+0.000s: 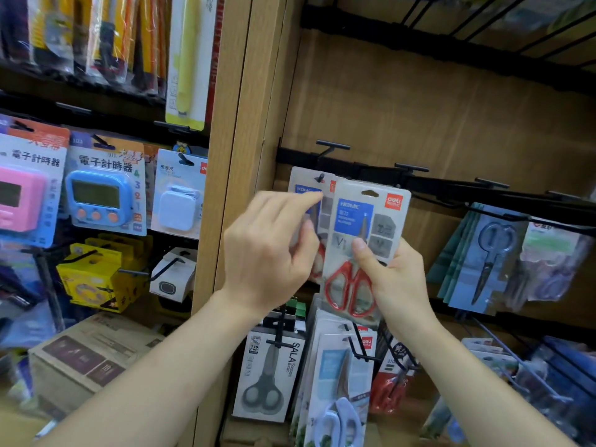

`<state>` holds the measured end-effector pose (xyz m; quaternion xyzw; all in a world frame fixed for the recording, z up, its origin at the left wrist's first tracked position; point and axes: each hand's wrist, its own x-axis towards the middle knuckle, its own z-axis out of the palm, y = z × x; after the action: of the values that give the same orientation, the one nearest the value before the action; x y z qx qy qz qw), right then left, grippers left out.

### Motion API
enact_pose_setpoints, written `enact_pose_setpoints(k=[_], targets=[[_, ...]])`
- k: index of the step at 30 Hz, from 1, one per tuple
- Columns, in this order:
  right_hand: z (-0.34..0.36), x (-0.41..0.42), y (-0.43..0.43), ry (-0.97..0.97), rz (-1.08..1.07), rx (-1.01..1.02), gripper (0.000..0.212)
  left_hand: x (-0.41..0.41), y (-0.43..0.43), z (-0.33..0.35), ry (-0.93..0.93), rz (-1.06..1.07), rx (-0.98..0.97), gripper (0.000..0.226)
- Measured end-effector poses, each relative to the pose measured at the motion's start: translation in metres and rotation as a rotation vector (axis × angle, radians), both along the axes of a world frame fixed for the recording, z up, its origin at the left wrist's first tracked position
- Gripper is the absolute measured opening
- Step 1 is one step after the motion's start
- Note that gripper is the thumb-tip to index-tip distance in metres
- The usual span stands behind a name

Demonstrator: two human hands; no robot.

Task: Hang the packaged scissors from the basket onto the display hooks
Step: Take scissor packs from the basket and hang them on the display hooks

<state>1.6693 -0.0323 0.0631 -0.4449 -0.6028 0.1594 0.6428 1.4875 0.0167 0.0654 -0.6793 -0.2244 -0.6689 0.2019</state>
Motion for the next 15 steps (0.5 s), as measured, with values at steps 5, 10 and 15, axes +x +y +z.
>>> enact_pose_setpoints(k=[5,10,15], targets=[[0.017,-0.011,0.009,-0.139,0.107,-0.065,0.021,-0.021,0.005,0.006,-0.026,0.366,0.084,0.055],[0.02,-0.023,0.022,-0.124,0.145,-0.13,0.021,-0.039,0.027,-0.017,0.1,0.44,-0.044,0.066],[0.024,-0.031,0.031,-0.079,0.168,-0.134,0.026,-0.044,0.037,-0.029,0.096,0.369,-0.045,0.067]])
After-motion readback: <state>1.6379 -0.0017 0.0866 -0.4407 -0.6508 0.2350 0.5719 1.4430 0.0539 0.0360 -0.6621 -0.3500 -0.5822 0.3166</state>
